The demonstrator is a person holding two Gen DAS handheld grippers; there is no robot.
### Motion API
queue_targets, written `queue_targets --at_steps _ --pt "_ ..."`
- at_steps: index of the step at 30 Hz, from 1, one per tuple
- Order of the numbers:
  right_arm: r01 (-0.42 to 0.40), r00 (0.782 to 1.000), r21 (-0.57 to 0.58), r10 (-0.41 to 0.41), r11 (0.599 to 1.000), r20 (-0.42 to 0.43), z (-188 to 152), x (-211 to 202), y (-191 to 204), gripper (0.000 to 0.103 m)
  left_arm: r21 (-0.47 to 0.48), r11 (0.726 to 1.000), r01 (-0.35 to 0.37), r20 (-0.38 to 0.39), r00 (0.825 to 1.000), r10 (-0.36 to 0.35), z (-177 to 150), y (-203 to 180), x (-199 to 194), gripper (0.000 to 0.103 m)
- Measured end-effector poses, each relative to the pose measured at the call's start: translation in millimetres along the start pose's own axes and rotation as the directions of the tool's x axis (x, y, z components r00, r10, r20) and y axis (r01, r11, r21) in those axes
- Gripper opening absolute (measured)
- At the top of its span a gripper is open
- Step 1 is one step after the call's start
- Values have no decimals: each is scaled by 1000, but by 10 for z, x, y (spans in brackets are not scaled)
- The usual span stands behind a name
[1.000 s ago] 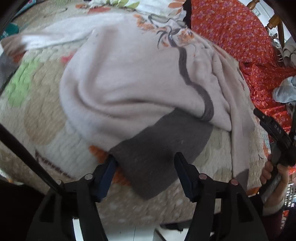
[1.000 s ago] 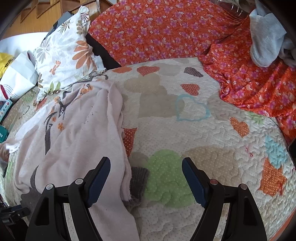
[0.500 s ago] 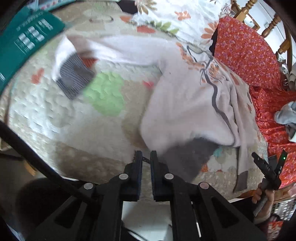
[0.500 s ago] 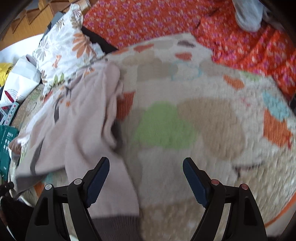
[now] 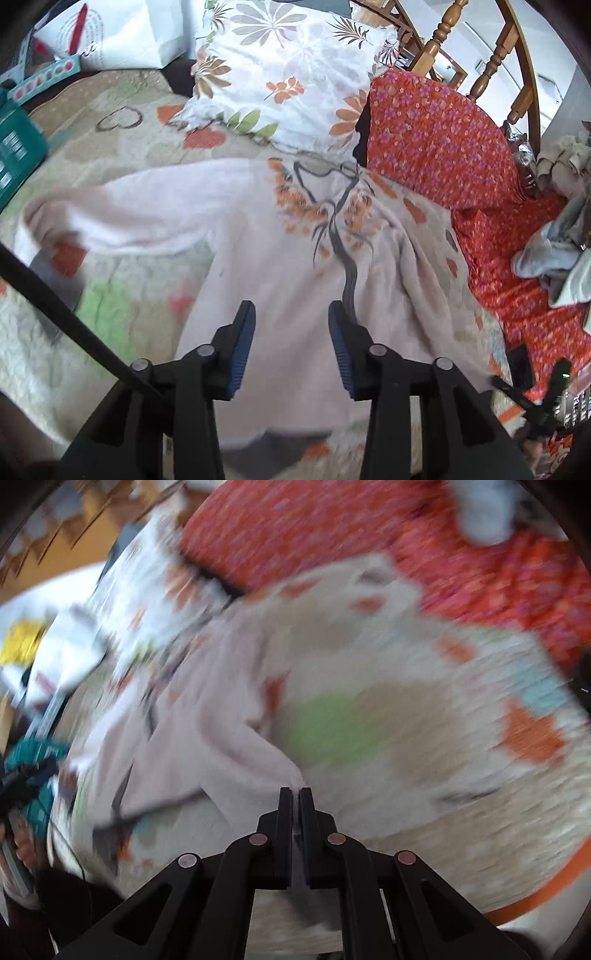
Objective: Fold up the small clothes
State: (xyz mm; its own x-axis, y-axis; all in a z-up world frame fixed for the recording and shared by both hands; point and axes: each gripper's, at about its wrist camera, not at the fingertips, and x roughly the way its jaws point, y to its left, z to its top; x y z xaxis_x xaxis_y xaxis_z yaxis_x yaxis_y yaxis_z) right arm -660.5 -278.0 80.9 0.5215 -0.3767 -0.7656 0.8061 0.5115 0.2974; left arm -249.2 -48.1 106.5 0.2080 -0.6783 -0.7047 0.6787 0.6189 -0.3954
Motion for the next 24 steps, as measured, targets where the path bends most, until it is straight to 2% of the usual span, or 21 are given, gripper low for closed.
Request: queue_targets --at_steps 2,3,8,10,13,14,18,20,24 --pt "102 994 39 -103 994 39 156 -151 -276 4 -6 1000 -4 7 1000 4 88 -17 104 41" --pt "171 983 63 -175 983 56 261 -221 -463 4 -2 1000 -10 5 1000 10 133 -13 183 41" --pt "324 939 180 -338 929 56 615 -306 -1063 4 -27 998 -62 -24 998 62 179 186 380 42" --pt "336 934 211 -353 918 50 694 -274 -1161 4 -66 995 -78 -39 996 75 167 323 414 42" --pt "298 949 249 -314 921 27 801 -166 -1142 4 -118 991 -64 -61 997 57 203 493 423 43" --pt "282 955 243 -295 928 20 862 -106 -1050 4 -129 990 -62 -58 997 55 219 529 405 43" --pt "133 991 200 -135 971 -7 1218 140 -415 4 -187 981 -54 0 999 55 378 746 234 44" --pt "69 998 146 -68 987 -8 1425 282 91 4 -215 975 -51 36 998 60 436 845 130 50" --pt "-36 999 -55 34 998 -35 1739 729 1477 4 -236 967 -96 94 988 121 500 1008 -45 51"
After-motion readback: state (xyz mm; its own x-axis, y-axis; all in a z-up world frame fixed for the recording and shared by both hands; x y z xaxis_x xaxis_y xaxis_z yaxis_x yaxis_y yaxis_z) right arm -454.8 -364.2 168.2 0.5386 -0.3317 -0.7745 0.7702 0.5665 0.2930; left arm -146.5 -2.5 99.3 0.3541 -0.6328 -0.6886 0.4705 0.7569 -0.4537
